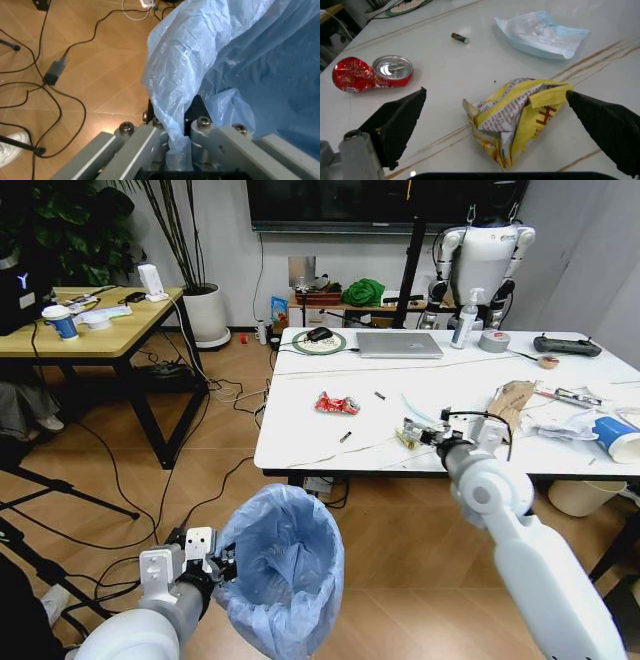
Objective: Pick up the trash bin and place the trash from the table into it.
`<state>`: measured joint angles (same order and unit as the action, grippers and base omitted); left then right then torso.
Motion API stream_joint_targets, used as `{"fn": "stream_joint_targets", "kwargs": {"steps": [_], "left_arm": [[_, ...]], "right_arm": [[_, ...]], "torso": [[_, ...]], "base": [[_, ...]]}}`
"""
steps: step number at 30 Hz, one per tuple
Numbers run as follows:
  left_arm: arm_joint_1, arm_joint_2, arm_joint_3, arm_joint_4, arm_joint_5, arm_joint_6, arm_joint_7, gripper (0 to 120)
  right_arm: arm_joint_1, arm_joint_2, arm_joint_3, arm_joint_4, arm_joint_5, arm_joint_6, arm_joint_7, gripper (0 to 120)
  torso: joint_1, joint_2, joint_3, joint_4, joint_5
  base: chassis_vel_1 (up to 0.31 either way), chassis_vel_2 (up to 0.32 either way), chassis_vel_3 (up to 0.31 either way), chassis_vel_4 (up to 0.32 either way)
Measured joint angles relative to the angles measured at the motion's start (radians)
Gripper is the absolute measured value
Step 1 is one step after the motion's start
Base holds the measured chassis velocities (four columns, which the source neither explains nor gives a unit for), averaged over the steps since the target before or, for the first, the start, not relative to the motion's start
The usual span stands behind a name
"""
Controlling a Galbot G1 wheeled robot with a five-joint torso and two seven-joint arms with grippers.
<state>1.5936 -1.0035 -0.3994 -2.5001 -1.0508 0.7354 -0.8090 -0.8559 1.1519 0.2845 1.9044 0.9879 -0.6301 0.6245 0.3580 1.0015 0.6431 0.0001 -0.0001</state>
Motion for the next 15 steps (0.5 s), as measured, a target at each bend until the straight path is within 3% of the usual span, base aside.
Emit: {"fn": "stream_joint_targets", "kwargs": {"steps": [5, 15], "left_arm": [[0.0, -0.006, -0.008, 0.0, 0.002, 0.0, 0.0, 0], [0.003, -0.01, -0.014, 0.0, 0.003, 0.0, 0.0, 0]], "right_arm": [[0.002, 0.023, 0.001, -0.026, -0.005, 0.0, 0.005, 98], [-0.011, 0.023, 0.004, -0.023, -0.011, 0.0, 0.012, 64]], "torso": [[0.0, 0.0, 0.0, 0.0, 0.0], [0.0, 0.0, 0.0, -0.0001, -0.0001]], "base": [[0.0, 0.0, 0.0, 0.0], [0.0, 0.0, 0.0, 0.0]]}}
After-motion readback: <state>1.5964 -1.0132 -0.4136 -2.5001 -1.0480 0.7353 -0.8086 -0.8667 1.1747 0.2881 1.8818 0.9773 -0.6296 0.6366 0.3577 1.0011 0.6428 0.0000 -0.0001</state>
